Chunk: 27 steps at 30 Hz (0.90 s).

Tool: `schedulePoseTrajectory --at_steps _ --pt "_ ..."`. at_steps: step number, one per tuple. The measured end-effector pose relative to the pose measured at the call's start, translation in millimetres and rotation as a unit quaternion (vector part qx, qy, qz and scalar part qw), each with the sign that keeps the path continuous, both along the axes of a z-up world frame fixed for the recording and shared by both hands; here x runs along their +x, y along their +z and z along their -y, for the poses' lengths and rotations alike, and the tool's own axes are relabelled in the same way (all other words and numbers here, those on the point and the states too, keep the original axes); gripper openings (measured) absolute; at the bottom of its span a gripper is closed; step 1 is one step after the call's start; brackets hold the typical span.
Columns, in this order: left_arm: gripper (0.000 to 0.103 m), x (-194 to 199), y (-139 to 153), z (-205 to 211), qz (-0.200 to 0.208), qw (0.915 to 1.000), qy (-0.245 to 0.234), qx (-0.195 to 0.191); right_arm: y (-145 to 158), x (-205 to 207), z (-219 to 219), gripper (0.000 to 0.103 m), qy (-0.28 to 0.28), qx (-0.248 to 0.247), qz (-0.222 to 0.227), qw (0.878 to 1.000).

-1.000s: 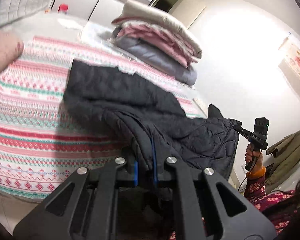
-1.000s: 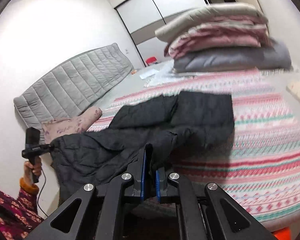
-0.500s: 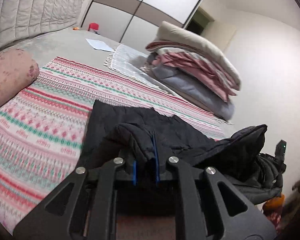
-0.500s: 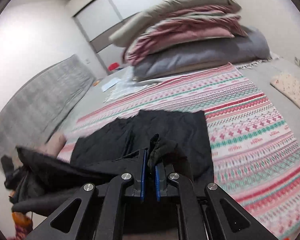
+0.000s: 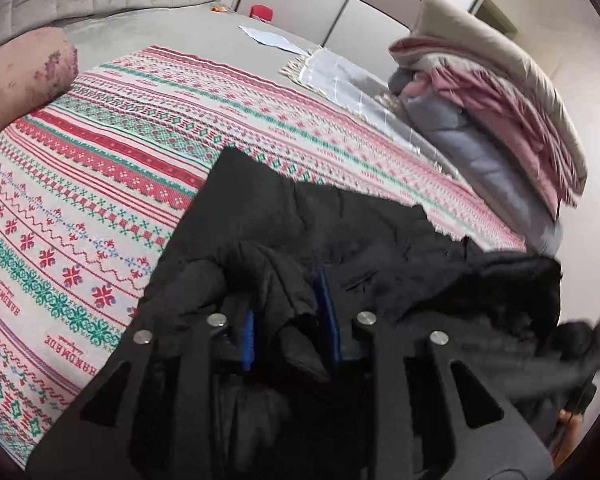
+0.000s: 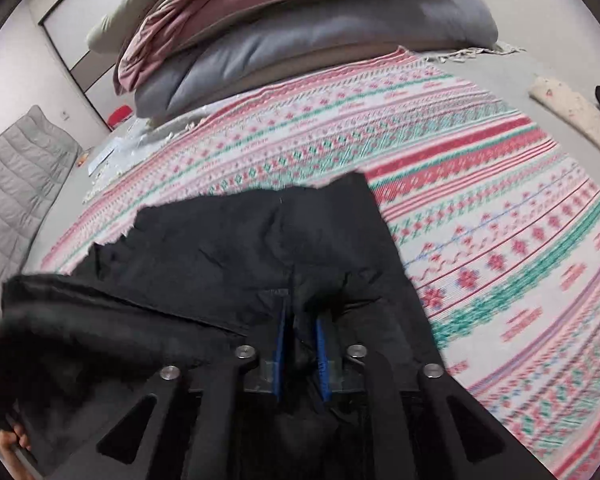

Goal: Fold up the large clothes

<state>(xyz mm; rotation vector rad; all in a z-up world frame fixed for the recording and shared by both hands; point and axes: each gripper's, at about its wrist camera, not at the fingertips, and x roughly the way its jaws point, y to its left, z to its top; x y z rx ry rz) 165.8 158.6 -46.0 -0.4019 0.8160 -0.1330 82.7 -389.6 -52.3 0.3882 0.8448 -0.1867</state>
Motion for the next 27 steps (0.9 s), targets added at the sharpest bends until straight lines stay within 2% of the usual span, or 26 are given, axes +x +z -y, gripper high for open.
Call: schedulePoseTrajectory --at_steps 3,5,7,8,9,10,11,12,14,16,18,20,23,24,27 --pt "0.033 -8.0 18.3 -2.5 -0.002 0.9999 -0.011 0.013 -1.7 2.3 1.8 0.017 0.010 0.007 -0.021 1.000" --pt "0.043 -16.8 32.7 -4.4 0.015 0.9995 -0.023 0.014 10.1 -1.0 1.7 0.018 0.020 0.003 -0.032 0.999" --pt "0.068 -29.4 48.9 -2.6 0.034 0.9981 -0.044 0.026 27.3 -10.6 0.0 0.026 0.032 0.002 -0.025 0.999" --pt "0.073 -36.0 56.9 -0.5 0.048 0.9968 -0.050 0.039 39.3 -19.2 -1.6 0.034 0.040 0.002 -0.016 0.999" --pt "0.079 -44.6 66.1 2.8 0.072 0.9942 -0.050 0.063 47.5 -23.6 -3.2 0.047 0.045 0.000 -0.008 0.999" --pt "0.079 -50.2 73.2 6.4 0.089 0.9913 -0.046 0.086 56.0 -29.9 -6.1 0.057 0.053 -0.003 0.003 0.999" --pt "0.079 -54.9 79.6 10.9 0.101 0.9882 -0.044 0.107 65.1 -36.1 -10.4 0.074 0.065 -0.006 0.019 0.998" --pt "0.079 -58.7 85.5 16.3 0.108 0.9855 -0.058 0.117 73.2 -40.9 -16.7 0.079 0.077 -0.013 0.034 0.996" --pt "0.079 -61.3 89.5 22.6 0.114 0.9839 -0.095 0.100 85.5 -47.4 -33.8 0.079 0.114 -0.026 0.054 0.992" --pt "0.079 -60.5 85.9 35.1 0.100 0.9788 -0.164 0.070 88.6 -46.9 -52.2 0.079 0.167 -0.023 0.056 0.984" --pt "0.079 -57.8 75.9 49.3 0.071 0.9702 -0.225 0.054 83.0 -41.2 -76.0 0.079 0.225 -0.019 0.045 0.973" --pt "0.079 -54.4 61.4 67.2 0.036 0.9559 -0.288 0.041 68.0 -28.1 -99.8 0.079 0.262 -0.013 0.013 0.965" --pt "0.079 -50.4 44.9 90.1 0.007 0.9401 -0.336 0.058 42.7 -4.8 -126.9 0.079 0.286 -0.017 -0.037 0.957" --pt "0.079 -46.3 39.3 99.7 0.000 0.9363 -0.342 0.079 34.6 3.0 -136.0 0.079 0.289 -0.033 -0.049 0.956" --pt "0.079 -32.2 35.6 112.1 0.015 0.9354 -0.337 0.105 27.3 17.5 -153.4 0.079 0.292 -0.098 -0.041 0.950"
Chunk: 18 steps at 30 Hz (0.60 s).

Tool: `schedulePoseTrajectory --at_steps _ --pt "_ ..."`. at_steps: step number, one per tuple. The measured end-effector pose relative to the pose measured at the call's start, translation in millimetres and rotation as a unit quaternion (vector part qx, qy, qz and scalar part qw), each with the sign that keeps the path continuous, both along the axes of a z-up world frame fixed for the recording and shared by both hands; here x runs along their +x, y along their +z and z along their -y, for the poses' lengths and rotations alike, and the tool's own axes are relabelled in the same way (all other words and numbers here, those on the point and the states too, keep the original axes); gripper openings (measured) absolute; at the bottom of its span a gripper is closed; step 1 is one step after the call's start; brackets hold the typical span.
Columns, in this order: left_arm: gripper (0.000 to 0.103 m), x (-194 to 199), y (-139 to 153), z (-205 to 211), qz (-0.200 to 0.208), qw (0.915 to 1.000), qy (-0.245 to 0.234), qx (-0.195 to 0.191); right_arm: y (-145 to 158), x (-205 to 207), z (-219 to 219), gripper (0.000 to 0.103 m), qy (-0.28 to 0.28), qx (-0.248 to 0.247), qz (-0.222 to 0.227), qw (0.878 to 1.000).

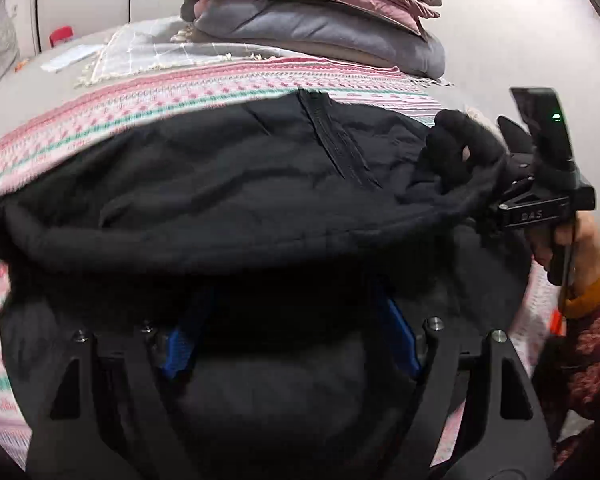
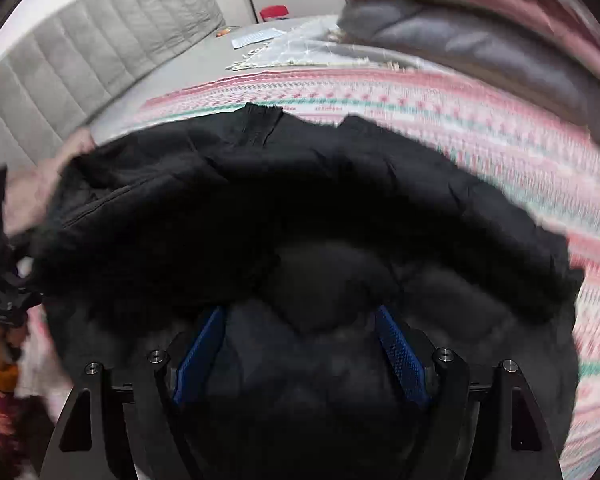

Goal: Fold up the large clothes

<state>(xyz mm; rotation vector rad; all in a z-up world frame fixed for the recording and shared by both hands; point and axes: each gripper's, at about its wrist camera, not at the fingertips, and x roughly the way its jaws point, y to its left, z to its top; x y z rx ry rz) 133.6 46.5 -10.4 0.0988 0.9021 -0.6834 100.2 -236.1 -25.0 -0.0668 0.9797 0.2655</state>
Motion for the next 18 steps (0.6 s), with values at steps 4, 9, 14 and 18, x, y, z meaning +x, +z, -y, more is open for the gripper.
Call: schedulePoseTrajectory --at_steps 4,9,14,18 --pt "0.079 43.7 -3.1 -25.2 0.014 0.9933 0.114 -0.011 6.4 13.7 20.2 0.079 -0.058 0.000 0.062 0.996" --pt "0.079 57.1 -7.1 -98.1 0.002 0.9591 0.282 0.016 12.3 11.0 99.1 0.079 -0.223 -0.022 0.102 0.969" --pt "0.079 29.7 -0.1 -138.7 -0.034 0.9544 0.293 -0.045 18.7 -24.1 178.7 0.080 -0.286 0.113 0.057 0.950" --pt "0.078 15.7 -12.9 -145.6 -0.067 0.9549 0.266 -0.114 -0.2 -45.6 192.2 0.079 -0.288 0.182 -0.007 0.940"
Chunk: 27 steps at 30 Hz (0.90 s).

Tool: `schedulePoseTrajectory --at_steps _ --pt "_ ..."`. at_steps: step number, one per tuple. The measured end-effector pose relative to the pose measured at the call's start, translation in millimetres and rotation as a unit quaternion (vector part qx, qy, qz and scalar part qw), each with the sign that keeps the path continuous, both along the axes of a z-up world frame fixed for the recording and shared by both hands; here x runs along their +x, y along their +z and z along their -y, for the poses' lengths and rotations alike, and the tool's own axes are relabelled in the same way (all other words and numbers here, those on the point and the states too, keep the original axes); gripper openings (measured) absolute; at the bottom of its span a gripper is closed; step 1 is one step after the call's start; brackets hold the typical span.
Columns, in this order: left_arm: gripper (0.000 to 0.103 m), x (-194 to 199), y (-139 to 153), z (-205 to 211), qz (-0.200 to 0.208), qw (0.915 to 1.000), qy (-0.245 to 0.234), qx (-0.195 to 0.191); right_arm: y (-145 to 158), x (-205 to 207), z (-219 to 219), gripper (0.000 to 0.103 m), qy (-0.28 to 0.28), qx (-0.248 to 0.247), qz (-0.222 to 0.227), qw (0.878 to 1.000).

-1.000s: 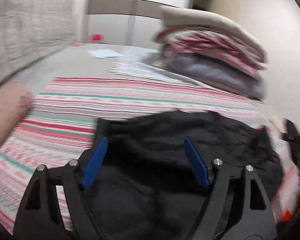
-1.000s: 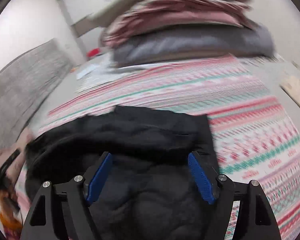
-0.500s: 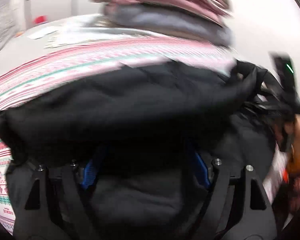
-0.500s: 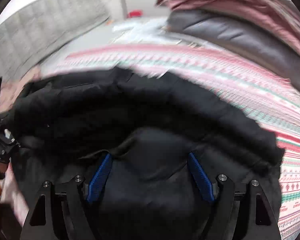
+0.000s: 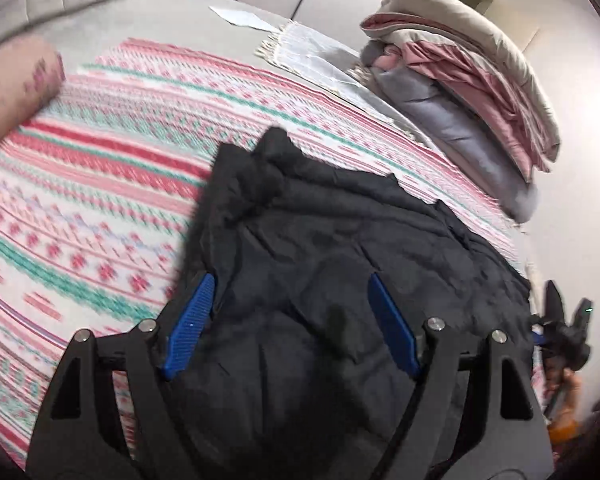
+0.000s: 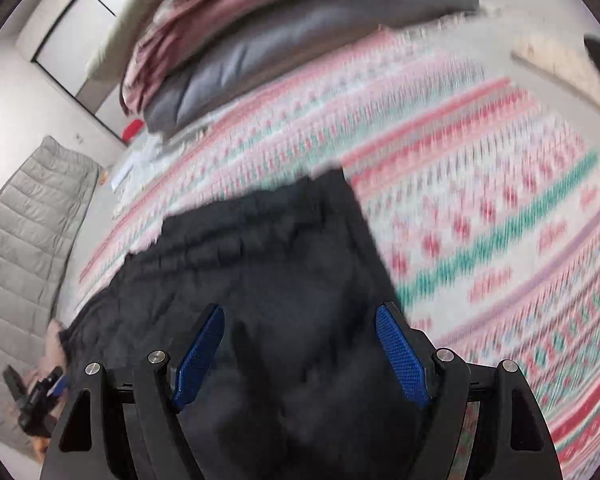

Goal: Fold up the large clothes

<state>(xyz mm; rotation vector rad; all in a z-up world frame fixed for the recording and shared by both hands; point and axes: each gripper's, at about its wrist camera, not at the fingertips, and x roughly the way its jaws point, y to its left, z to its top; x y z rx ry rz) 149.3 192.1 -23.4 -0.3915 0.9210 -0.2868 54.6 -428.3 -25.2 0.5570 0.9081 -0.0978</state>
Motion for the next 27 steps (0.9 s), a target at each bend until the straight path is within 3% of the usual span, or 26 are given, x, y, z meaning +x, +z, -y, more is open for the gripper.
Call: schedulePoseTrajectory --at_steps 2,3,4,5,6,7,8,9,12,14,16,18,19,24,27 --pt "0.061 0.0 -6.0 1.4 -0.016 0.9997 0.012 0.010 -2.9 -1.3 -14.8 0.079 0.028 -0.047 -0.015 0.998" --pt "0.040 0.4 -8.8 -0.3 -0.031 0.9986 0.036 0.020 -3.6 -1.0 -21.1 0.078 0.036 -0.069 -0.019 0.997" --pt "0.030 0.9 -9.9 -0.7 -0.039 0.9975 0.054 0.023 -4.2 -0.2 -27.8 0.076 0.042 -0.091 -0.026 0.995" --pt "0.027 2.9 -9.6 2.0 -0.038 0.9972 0.061 0.020 -4.0 -2.3 -33.0 0.064 0.042 -0.105 -0.029 0.993" --pt "0.012 2.1 -7.8 2.9 -0.030 0.9974 0.063 0.018 -2.8 -3.3 -36.3 0.048 0.039 -0.115 -0.027 0.992" --pt "0.002 2.1 -5.1 4.9 -0.023 0.9973 0.065 0.024 -0.1 -3.5 -40.7 0.039 0.037 -0.124 -0.021 0.991" --pt "0.002 0.0 -1.5 5.4 -0.014 0.9970 0.068 0.035 4.9 -0.8 -47.1 0.022 0.034 -0.144 -0.009 0.989" --pt "0.000 -1.8 4.1 6.9 0.003 0.9964 0.074 0.042 9.2 -0.5 -52.5 0.014 0.029 -0.166 -0.001 0.986" --pt "0.000 -7.4 28.7 2.3 0.067 0.9913 0.102 0.049 31.5 -3.8 -69.8 0.008 -0.007 -0.227 0.058 0.972" --pt "0.000 -7.7 43.7 -5.2 0.102 0.9879 0.114 0.025 51.3 -15.0 -75.9 0.007 -0.028 -0.237 0.123 0.963" --pt "0.000 -2.2 55.5 -12.1 0.132 0.9833 0.126 0.000 69.2 -16.6 -79.4 0.006 -0.044 -0.267 0.176 0.946" --pt "0.000 9.8 59.3 -10.0 0.154 0.9802 0.125 0.002 77.4 -8.8 -78.4 0.005 -0.058 -0.299 0.194 0.933" --pt "0.000 19.1 56.3 -6.8 0.153 0.9805 0.123 0.009 78.2 -3.8 -73.8 0.006 -0.060 -0.300 0.196 0.932" --pt "0.000 67.6 -0.7 6.5 0.081 0.9885 0.120 0.045 29.4 42.9 -24.1 0.006 -0.074 -0.222 0.122 0.965" --pt "0.003 79.6 -17.3 6.3 0.022 0.9944 0.095 0.041 -4.0 54.4 0.4 0.007 -0.049 -0.118 0.070 0.989"
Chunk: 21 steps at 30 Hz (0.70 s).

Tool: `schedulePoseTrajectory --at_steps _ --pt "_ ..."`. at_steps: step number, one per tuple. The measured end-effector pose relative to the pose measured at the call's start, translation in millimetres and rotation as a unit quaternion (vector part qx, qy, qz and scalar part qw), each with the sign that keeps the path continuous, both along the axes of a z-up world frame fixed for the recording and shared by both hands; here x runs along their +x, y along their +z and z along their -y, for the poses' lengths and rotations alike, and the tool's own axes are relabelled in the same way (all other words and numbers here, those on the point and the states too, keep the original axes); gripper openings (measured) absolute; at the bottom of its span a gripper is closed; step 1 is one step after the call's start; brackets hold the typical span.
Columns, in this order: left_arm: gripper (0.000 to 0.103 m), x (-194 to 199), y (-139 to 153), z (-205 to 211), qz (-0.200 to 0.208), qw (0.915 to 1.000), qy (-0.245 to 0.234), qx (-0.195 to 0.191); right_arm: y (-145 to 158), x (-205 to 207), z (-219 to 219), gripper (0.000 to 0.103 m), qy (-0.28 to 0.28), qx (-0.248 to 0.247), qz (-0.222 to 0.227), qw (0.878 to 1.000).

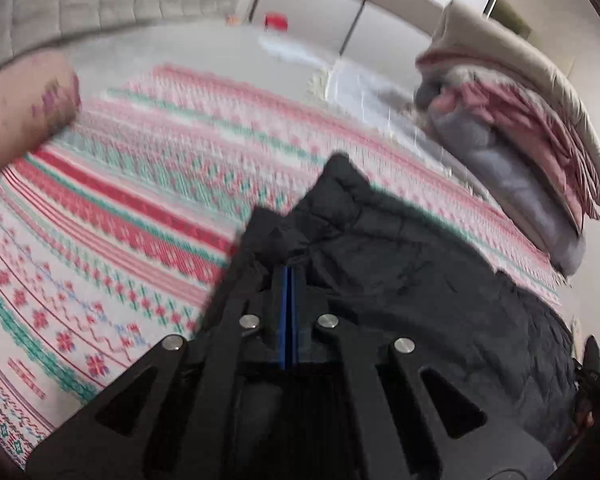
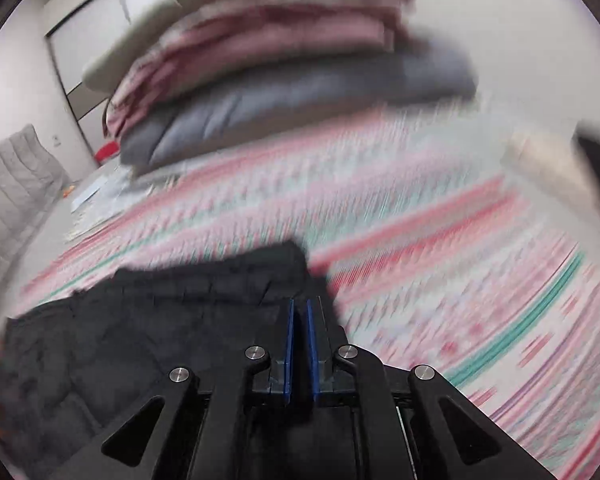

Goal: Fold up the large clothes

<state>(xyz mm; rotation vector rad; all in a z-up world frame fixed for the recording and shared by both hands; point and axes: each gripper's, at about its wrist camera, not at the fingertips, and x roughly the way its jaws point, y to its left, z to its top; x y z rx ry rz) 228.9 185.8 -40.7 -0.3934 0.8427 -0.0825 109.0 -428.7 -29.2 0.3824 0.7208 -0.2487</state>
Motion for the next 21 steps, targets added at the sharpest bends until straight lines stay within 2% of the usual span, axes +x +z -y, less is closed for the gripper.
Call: schedulePoseTrajectory --at_steps 2,3,4,5,6,7,9,11,12,13,14,15,16,18,20,21 --pt "0.027 -1.9 7.2 -0.9 -0.017 0.9992 -0.027 -0.023 -1.9 -6.2 14.2 0.013 0.012 0.068 0.007 0.998" --pt "0.056 -6.1 13.4 -2.7 -0.022 0.9978 -0.046 -0.043 -0.4 -10.2 20.0 0.021 0.015 0.093 0.016 0.995" --pt "0.077 -11.7 18.1 -3.9 -0.019 0.9963 -0.059 -0.059 0.7 -15.7 26.1 0.028 0.020 0.124 0.026 0.992" --pt "0.080 -19.2 20.7 -7.0 -0.014 0.9952 -0.068 -0.069 2.0 -22.5 29.5 0.044 0.026 0.149 0.031 0.988" --pt "0.080 -26.5 22.1 -7.0 -0.013 0.9952 -0.072 -0.066 1.7 -27.9 30.0 0.060 0.031 0.167 0.031 0.985" --pt "0.080 -31.4 21.0 -4.5 -0.021 0.9956 -0.074 -0.052 1.5 -33.7 31.5 0.065 0.033 0.180 0.029 0.983" --pt "0.080 -39.4 11.5 0.7 -0.045 0.9952 -0.086 -0.013 -1.1 -42.0 26.3 0.066 0.035 0.182 0.010 0.983" --pt "0.080 -41.3 4.3 1.7 -0.055 0.9946 -0.088 -0.002 -6.0 -44.7 17.9 0.066 0.035 0.167 -0.026 0.985" --pt "0.076 -43.6 -1.0 -0.7 -0.060 0.9946 -0.084 -0.004 -10.4 -40.7 8.3 0.066 0.035 0.154 -0.049 0.986" --pt "0.065 -43.0 -3.6 -1.2 -0.064 0.9949 -0.077 -0.005 -14.5 -40.3 3.8 0.065 0.035 0.141 -0.064 0.987" --pt "0.055 -44.5 -5.0 -1.3 -0.068 0.9951 -0.073 -0.005 -18.6 -44.5 -1.4 0.054 0.035 0.124 -0.069 0.989" --pt "0.022 -43.8 -5.2 -1.3 -0.067 0.9949 -0.073 -0.015 -17.5 -45.1 -7.5 0.028 0.033 0.104 -0.063 0.992" --pt "0.005 -43.9 -4.3 -2.1 -0.060 0.9947 -0.077 -0.034 -13.5 -46.4 -12.2 0.018 0.033 0.093 -0.052 0.994" --pt "0.004 -48.0 5.1 -3.8 -0.015 0.9965 -0.068 -0.046 5.7 -48.7 -21.8 0.010 0.033 0.066 0.008 0.997" --pt "0.003 -53.1 16.8 -6.5 0.048 0.9955 -0.063 -0.052 23.7 -50.2 -31.8 0.010 0.030 0.020 0.070 0.997" --pt "0.004 -56.1 20.7 -9.5 0.090 0.9920 -0.060 -0.065 29.4 -50.2 -36.1 0.010 0.032 0.001 0.094 0.995"
